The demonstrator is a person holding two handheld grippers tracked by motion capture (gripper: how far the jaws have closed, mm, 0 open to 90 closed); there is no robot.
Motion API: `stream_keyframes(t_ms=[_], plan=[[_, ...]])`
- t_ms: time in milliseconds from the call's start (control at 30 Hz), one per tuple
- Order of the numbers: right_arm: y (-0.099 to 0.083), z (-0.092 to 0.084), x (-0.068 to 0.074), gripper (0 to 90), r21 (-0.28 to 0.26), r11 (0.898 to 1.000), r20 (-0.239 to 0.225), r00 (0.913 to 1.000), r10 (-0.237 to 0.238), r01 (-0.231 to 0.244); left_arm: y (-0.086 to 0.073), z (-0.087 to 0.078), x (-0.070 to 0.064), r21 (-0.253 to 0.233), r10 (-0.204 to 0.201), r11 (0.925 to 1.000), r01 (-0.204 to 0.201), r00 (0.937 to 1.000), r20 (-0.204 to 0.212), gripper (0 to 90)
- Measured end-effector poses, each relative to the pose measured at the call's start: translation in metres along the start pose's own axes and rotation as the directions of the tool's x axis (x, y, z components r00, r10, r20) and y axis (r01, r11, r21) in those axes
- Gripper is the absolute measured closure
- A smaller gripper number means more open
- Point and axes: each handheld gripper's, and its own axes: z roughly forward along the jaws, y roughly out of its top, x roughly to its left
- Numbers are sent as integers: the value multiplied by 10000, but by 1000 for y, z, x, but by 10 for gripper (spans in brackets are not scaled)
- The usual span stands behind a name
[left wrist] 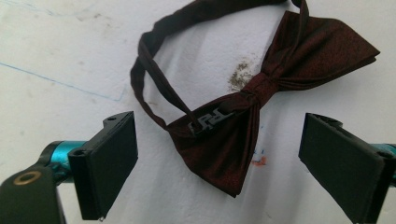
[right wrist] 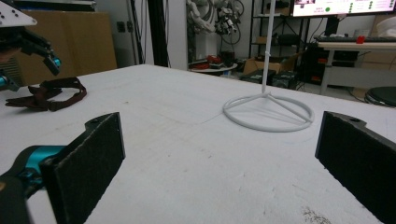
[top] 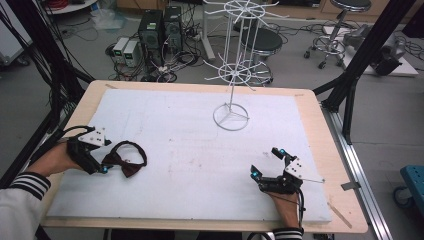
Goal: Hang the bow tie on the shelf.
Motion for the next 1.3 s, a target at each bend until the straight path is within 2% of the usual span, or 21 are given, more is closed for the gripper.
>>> stream_keyframes(t_ms=[100, 133, 533, 633, 767, 900, 933, 967, 1000, 1300], plan=[[0, 0, 0, 7, -3, 10000, 1, 10000, 5, -5, 0, 5, 0, 296, 189, 9994, -192, 9998, 98, 173], [0, 0, 0, 7, -8, 10000, 3, 10000, 7, -7, 1, 6, 1, 451, 269, 9986, -273, 9996, 102, 224], [0, 0, 0, 7, -13, 10000, 18, 10000, 22, -22, -1, 10, 4, 628, 107, 9980, -116, 9998, 155, 352], [0, 0, 0, 7, -6, 10000, 11, 10000, 22, -22, -2, 11, 5, 728, 54, 9973, -70, 9997, 229, 451], [0, 0, 0, 7, -12, 10000, 22, 10000, 25, -25, -1, 12, 5, 936, -95, 9956, 62, 9994, 343, 513], [0, 0, 0, 7, -12, 10000, 16, 10000, 27, -27, 1, 12, 3, 1020, -250, 9945, 219, 9993, 292, 680], [0, 0, 0, 7, -12, 10000, 16, 10000, 27, -27, 1, 12, 3, 1097, -286, 9936, 256, 9992, 261, 680], [0, 0, 0, 7, -5, 10000, 3, 10000, 21, -21, 3, 11, 2, 1209, -363, 9921, 344, 9992, 136, 759], [0, 0, 0, 7, -16, 10000, 23, 10000, 12, -12, 3, 11, 2, 1209, -363, 9921, 344, 9992, 136, 779], [0, 0, -1, 7, -10, 10000, 2, 10000, 28, -28, 4, 11, 1, 1327, -581, 9895, 572, 9983, 29, 800]])
